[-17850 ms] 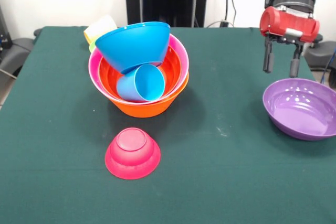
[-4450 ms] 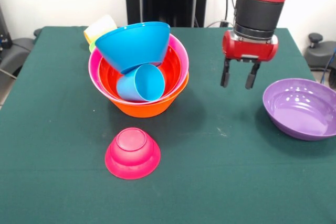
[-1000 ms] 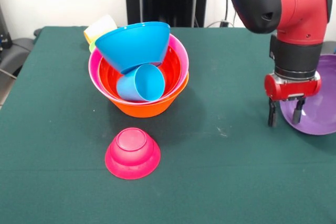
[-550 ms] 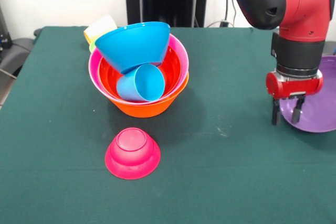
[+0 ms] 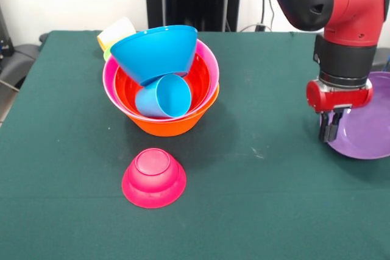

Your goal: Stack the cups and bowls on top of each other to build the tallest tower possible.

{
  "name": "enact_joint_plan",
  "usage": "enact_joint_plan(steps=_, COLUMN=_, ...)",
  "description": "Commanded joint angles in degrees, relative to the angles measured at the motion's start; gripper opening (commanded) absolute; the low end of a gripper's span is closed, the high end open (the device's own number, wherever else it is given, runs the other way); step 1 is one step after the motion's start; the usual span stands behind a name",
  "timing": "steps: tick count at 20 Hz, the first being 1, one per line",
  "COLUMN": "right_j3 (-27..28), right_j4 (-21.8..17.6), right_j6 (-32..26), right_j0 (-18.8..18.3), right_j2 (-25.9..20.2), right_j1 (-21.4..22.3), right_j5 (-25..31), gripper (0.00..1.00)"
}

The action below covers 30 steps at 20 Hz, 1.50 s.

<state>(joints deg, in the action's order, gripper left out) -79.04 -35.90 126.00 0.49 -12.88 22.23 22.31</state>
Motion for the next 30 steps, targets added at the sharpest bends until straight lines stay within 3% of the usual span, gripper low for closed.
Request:
enact_joint_plan(steps=1, right_j3=0.8, right_j4=-0.8, right_j6=-6.2, right_j0=-0.9, right_j2=-1.4, right_j1=1.5, right_j5=6.8, gripper=0.00)
enact_joint_plan(steps=4, right_j3=0.1, right_j4=-0.6, right_j6=-6.0, right_j0=-1.0, right_j2=-1.2, right_j1=2.5, right_j5=7.4, gripper=0.00)
enact_joint_plan(steps=7, right_j3=-2.8, right_j4=0.5, right_j6=-6.3, right_j0=-2.1, right_j2=-1.2, right_j1=6.2, right_j5=8.7, gripper=0.00)
enact_joint_plan(steps=17, right_j3=-15.4, right_j4=8.1, right_j6=-14.9, right_j0=-13.9, right_j2=-10.4, right_j1=19.7, right_j5=13.8, gripper=0.00)
enact_joint_plan(steps=23, right_j3=-15.6, right_j4=11.4, right_j6=-17.4, right_j0=-19.1, right_j2=-16.5, right_j1=22.6, right_j5=17.9, gripper=0.00)
enact_joint_plan(steps=26, right_j3=-14.2, right_j4=8.9, right_j6=-15.1, right_j0=-18.2, right_j2=-15.7, right_j1=21.1, right_j5=16.6, gripper=0.00)
enact_joint_plan(steps=27, right_j3=-13.7, right_j4=7.0, right_j6=-14.1, right_j0=-17.5, right_j2=-15.2, right_j1=20.5, right_j5=16.8, gripper=1.00)
enact_joint_plan(steps=30, right_j3=-13.8, right_j4=4.7, right_j6=-11.3, right_j0=-15.6, right_j2=-12.8, right_j1=19.4, right_j5=14.8, gripper=1.00)
